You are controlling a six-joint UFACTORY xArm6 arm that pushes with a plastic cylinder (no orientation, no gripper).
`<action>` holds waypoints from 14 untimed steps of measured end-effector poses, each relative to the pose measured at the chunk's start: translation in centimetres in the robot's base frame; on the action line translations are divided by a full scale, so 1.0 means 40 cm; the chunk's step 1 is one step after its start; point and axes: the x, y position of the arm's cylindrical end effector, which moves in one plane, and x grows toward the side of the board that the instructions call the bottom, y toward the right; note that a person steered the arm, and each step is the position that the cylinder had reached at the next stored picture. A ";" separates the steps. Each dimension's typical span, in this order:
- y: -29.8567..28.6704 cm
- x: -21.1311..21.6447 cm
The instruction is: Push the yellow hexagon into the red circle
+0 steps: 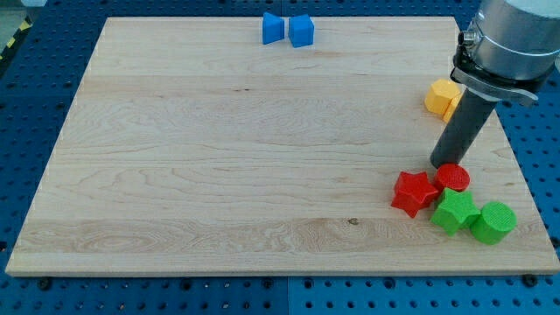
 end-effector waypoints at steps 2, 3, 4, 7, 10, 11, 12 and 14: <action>-0.062 -0.136; -0.056 -0.274; -0.055 -0.373; 0.083 -0.396; 0.083 -0.309; 0.069 -0.299; 0.024 -0.294; 0.000 -0.248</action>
